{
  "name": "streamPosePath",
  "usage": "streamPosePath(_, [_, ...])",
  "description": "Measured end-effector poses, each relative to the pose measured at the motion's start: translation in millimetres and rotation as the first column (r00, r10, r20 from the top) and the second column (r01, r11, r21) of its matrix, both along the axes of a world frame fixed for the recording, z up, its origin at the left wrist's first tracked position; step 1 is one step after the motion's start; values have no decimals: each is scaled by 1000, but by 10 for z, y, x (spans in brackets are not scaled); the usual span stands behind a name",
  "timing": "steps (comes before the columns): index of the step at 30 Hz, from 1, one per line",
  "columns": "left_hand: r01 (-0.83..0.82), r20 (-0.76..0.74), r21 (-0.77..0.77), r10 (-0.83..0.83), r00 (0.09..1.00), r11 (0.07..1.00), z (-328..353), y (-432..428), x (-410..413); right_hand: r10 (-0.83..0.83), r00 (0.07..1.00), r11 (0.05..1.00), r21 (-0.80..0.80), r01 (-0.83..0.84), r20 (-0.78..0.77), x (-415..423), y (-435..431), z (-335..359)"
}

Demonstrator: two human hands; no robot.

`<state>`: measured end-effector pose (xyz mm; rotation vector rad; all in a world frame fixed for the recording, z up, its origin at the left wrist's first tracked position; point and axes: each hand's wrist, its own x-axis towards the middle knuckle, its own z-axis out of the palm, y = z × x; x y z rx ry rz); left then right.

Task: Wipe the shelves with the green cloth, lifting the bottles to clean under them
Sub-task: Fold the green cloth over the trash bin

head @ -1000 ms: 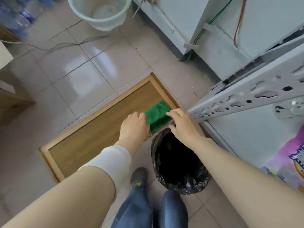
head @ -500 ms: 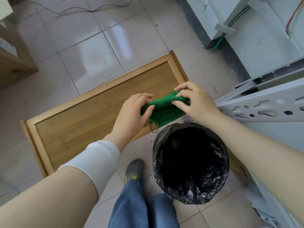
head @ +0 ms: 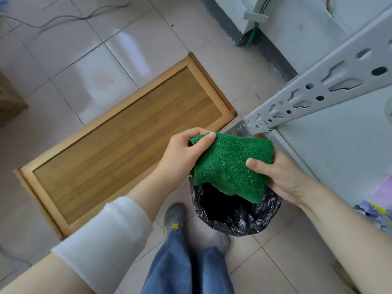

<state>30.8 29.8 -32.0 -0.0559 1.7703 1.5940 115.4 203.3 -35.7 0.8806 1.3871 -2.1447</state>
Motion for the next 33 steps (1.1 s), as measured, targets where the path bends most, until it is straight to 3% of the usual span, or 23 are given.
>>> streamPosePath(3, [50, 106, -9, -49, 993, 999, -106, 84, 195, -126, 984, 981, -130, 142, 127, 359, -45, -50])
streamPosePath(6, [99, 255, 26, -102, 962, 995, -221, 206, 408, -288, 925, 889, -291, 355, 249, 713, -104, -138])
streamPosePath(9, [149, 265, 24, -150, 952, 989, -310, 345, 610, -426, 874, 801, -351, 485, 236, 1028, -131, -244])
streamPosePath(11, [80, 239, -11, -75, 968, 997, -401, 378, 730, -504, 832, 758, -343, 554, 230, 1209, -114, -310])
streamPosePath(14, [-131, 51, -282, 151, 987, 950, -674, 270, 961, -582, 768, 691, -335, 640, 267, 1485, -9, -378])
streamPosePath(16, [-214, -136, -522, 168, 976, 826, -876, 132, 1134, -610, 732, 646, -344, 681, 303, 1645, 71, -445])
streamPosePath(18, [-240, -150, -610, 187, 971, 756, -1084, -3, 1257, -625, 722, 634, -347, 691, 296, 1763, 130, -481])
streamPosePath(20, [-146, 11, -598, 191, 982, 788, -1284, -73, 1303, -643, 714, 636, -326, 700, 279, 1862, 198, -575])
streamPosePath(22, [-77, 202, -493, 200, 959, 867, -1450, -97, 1305, -671, 671, 602, -298, 741, 314, 1992, 287, -754])
streamPosePath(24, [-123, 313, -410, 266, 912, 904, -1579, -124, 1277, -657, 682, 563, -392, 728, 323, 2033, 298, -893])
streamPosePath(26, [-150, 348, -408, 305, 887, 901, -1705, -163, 1229, -691, 684, 650, -215, 729, 233, 2076, 260, -933])
streamPosePath(27, [-132, 349, -419, 294, 890, 898, -1747, -177, 1205, -707, 676, 650, -187, 737, 206, 2072, 235, -971])
streamPosePath(28, [-113, 354, -423, 279, 893, 899, -1772, -184, 1183, -698, 649, 566, -323, 758, 301, 2083, 237, -1018])
streamPosePath(29, [-96, 362, -420, 264, 894, 902, -1783, -184, 1164, -707, 633, 561, -296, 773, 316, 2088, 216, -1015])
streamPosePath(33, [-41, 370, -410, 207, 906, 911, -1757, -106, 1040, -685, 686, 623, -291, 726, 246, 2020, 76, -1022])
